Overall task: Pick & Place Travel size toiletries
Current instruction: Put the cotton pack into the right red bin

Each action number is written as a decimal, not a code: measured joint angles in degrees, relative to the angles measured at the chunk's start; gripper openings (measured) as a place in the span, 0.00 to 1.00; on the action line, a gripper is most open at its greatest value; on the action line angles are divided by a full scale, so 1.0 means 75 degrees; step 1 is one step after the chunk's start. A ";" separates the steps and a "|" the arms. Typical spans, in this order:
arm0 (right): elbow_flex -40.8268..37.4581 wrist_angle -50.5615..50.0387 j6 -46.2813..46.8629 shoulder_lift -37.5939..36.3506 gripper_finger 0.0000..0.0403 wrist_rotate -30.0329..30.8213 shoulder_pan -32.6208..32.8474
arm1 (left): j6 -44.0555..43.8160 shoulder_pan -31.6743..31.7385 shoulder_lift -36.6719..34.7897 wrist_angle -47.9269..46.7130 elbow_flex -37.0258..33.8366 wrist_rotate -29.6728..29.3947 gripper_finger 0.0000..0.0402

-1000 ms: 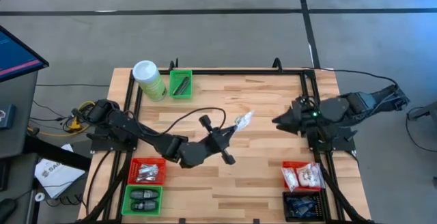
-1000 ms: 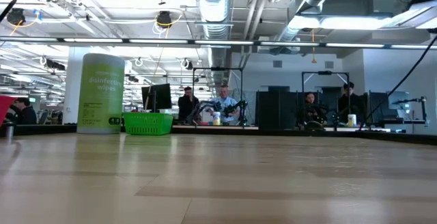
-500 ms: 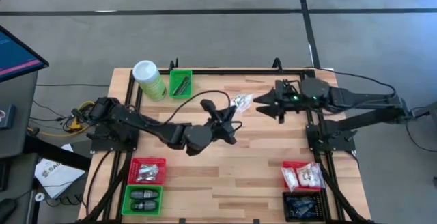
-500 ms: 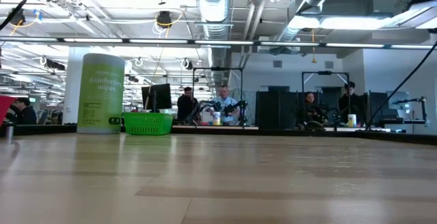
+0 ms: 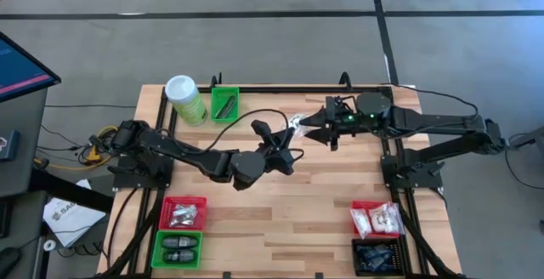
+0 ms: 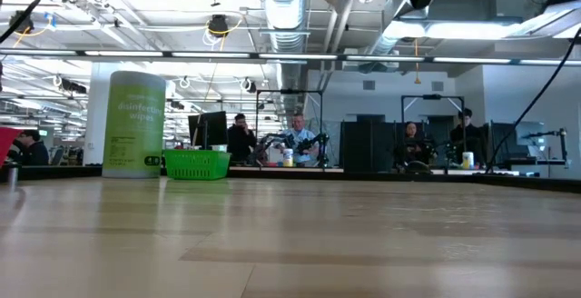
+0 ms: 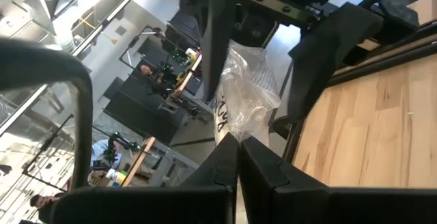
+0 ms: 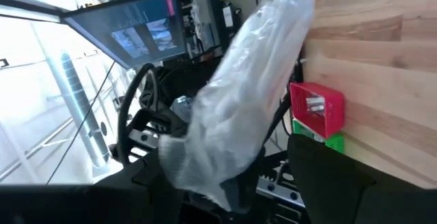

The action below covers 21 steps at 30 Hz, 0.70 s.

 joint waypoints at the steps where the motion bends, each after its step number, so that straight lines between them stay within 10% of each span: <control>1: 0.0000 -0.0020 -0.0015 0.0004 0.58 0.0000 0.0000 | 0.0000 0.0000 0.0000 0.0000 0.0000 0.0005 0.00; 21: 0.0000 0.0120 -0.0257 0.0004 0.26 -0.0140 -0.0230 | -0.0026 0.0068 0.0000 -0.0282 0.0000 0.0184 0.00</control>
